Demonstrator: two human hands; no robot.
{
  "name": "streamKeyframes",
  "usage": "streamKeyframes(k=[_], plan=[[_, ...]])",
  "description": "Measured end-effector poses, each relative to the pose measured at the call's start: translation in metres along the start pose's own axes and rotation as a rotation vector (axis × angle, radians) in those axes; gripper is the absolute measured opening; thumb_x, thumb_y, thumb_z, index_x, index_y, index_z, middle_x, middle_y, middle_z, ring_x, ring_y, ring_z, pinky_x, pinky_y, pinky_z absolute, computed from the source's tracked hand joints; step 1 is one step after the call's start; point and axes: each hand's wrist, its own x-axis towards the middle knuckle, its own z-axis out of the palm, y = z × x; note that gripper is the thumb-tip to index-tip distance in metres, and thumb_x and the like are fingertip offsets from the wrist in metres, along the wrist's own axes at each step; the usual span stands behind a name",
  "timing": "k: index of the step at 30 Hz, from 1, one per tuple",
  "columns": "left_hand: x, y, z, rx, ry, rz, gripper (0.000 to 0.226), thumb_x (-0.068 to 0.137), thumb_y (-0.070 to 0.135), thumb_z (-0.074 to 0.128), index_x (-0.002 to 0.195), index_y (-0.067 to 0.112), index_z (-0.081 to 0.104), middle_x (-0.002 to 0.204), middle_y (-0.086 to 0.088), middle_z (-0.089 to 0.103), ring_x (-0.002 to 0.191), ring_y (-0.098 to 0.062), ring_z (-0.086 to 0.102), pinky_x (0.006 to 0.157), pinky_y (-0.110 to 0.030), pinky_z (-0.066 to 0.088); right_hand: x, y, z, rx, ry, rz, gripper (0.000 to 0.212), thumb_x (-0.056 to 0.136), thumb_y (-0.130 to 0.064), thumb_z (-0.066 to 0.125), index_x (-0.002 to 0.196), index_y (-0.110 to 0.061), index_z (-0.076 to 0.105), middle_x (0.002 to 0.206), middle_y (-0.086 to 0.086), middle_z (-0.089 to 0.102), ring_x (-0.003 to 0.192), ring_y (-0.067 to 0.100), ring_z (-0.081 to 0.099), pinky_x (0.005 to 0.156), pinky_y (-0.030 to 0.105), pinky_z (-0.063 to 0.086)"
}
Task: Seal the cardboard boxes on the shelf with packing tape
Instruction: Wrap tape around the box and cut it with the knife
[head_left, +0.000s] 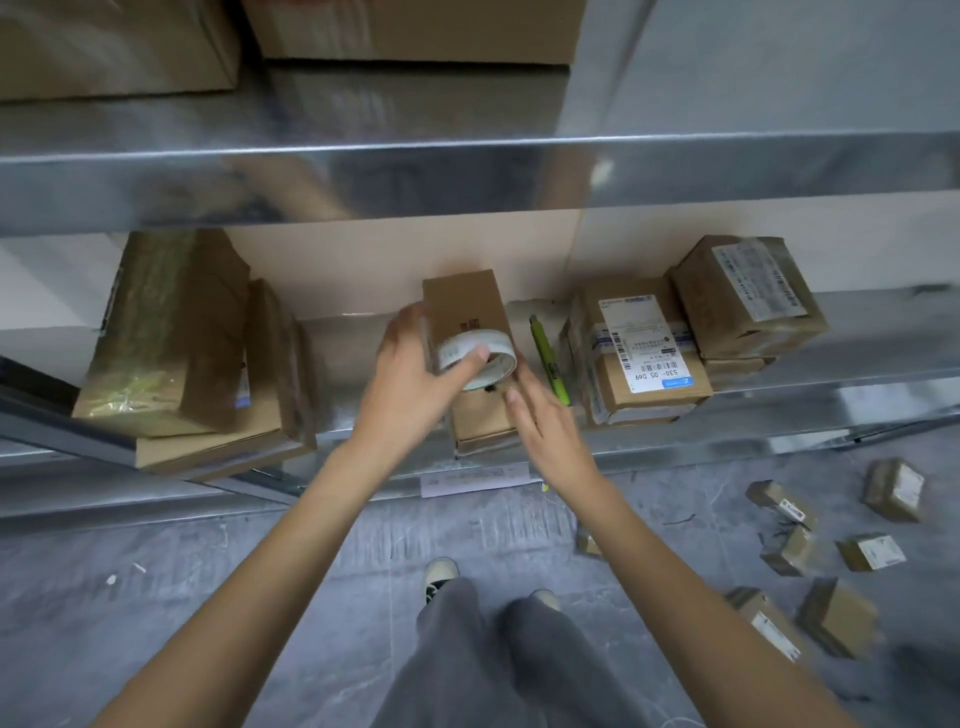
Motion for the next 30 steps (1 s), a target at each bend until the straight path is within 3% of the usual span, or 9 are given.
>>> streamKeyframes(k=[2, 4, 6, 10, 12, 15, 21, 26, 30], plan=[[0.016, 0.022, -0.005, 0.134, -0.035, 0.117, 0.064, 0.081, 0.065, 0.059, 0.128, 0.022, 0.048, 0.125, 0.000, 0.056, 0.115, -0.020, 0.054, 0.095, -0.039, 0.047, 0.002, -0.003, 0.004, -0.001, 0.027, 0.002, 0.042, 0.105, -0.030, 0.032, 0.145, -0.022, 0.038, 0.132, 0.007, 0.056, 0.114, 0.026, 0.055, 0.093, 0.043, 0.046], [0.034, 0.044, 0.001, 0.333, -0.189, 0.068, 0.063, 0.079, 0.075, 0.050, 0.119, 0.027, 0.054, 0.117, 0.004, 0.060, 0.104, -0.020, 0.057, 0.086, -0.036, 0.049, 0.003, -0.006, 0.005, -0.035, 0.047, -0.010, 0.033, 0.104, -0.024, 0.033, 0.132, -0.014, 0.047, 0.115, 0.014, 0.059, 0.097, 0.032, 0.058, 0.079, 0.045, 0.048], [0.047, 0.061, 0.012, 0.491, -0.419, -0.064, 0.060, 0.084, 0.073, 0.047, 0.116, 0.023, 0.057, 0.112, 0.005, 0.059, 0.094, -0.018, 0.056, 0.076, -0.030, 0.044, 0.005, -0.007, 0.003, -0.139, 0.047, -0.004, 0.034, 0.104, -0.025, 0.032, 0.133, -0.015, 0.046, 0.127, 0.014, 0.056, 0.101, 0.033, 0.059, 0.074, 0.040, 0.047], [0.065, 0.071, 0.029, 0.259, -0.750, -0.376, 0.031, 0.099, 0.040, 0.043, 0.087, 0.013, 0.051, 0.083, -0.002, 0.049, 0.063, -0.015, 0.050, 0.048, -0.019, 0.044, 0.004, -0.009, 0.001, -0.317, 0.071, 0.017, 0.039, 0.103, -0.033, 0.031, 0.137, -0.019, 0.043, 0.130, 0.011, 0.056, 0.097, 0.033, 0.062, 0.064, 0.034, 0.041], [0.071, 0.067, 0.023, 0.209, -0.813, -0.444, 0.030, 0.096, 0.036, 0.043, 0.093, 0.007, 0.051, 0.082, -0.011, 0.053, 0.058, -0.021, 0.054, 0.048, -0.023, 0.047, 0.003, -0.009, 0.001, -0.365, 0.089, 0.016, 0.040, 0.103, -0.035, 0.031, 0.138, -0.019, 0.043, 0.117, 0.011, 0.060, 0.090, 0.033, 0.063, 0.061, 0.033, 0.039], [0.073, 0.059, 0.011, 0.233, -0.856, -0.389, 0.028, 0.093, 0.033, 0.044, 0.094, 0.008, 0.056, 0.085, -0.015, 0.057, 0.059, -0.025, 0.054, 0.053, -0.027, 0.045, 0.003, -0.012, 0.003, -0.396, 0.094, 0.031, 0.047, 0.103, -0.038, 0.029, 0.148, -0.026, 0.030, 0.101, 0.009, 0.062, 0.082, 0.032, 0.062, 0.060, 0.035, 0.043], [0.078, 0.056, 0.011, 0.298, -0.792, -0.302, 0.020, 0.088, 0.034, 0.051, 0.079, 0.017, 0.056, 0.065, -0.001, 0.054, 0.046, -0.014, 0.047, 0.049, -0.021, 0.037, 0.004, -0.013, 0.002, -0.414, 0.099, 0.030, 0.050, 0.103, -0.039, 0.029, 0.151, -0.029, 0.024, 0.097, 0.010, 0.064, 0.083, 0.033, 0.064, 0.063, 0.039, 0.048], [0.072, 0.057, 0.015, 0.324, -0.805, -0.288, 0.027, 0.094, 0.033, 0.042, 0.086, 0.012, 0.057, 0.078, -0.008, 0.057, 0.054, -0.019, 0.052, 0.046, -0.023, 0.043, 0.003, -0.014, 0.005, -0.444, 0.093, 0.056, 0.051, 0.103, -0.039, 0.028, 0.153, -0.030, 0.020, 0.084, 0.009, 0.062, 0.079, 0.033, 0.063, 0.059, 0.035, 0.040], [0.067, 0.062, 0.015, 0.325, -0.873, -0.231, 0.038, 0.096, 0.024, 0.039, 0.063, 0.014, 0.055, 0.057, -0.004, 0.050, 0.042, -0.013, 0.048, 0.040, -0.024, 0.039, 0.002, -0.017, 0.002, -0.485, 0.073, 0.086, 0.050, 0.104, -0.040, 0.028, 0.152, -0.028, 0.024, 0.073, 0.004, 0.050, 0.076, 0.032, 0.063, 0.057, 0.032, 0.036]])
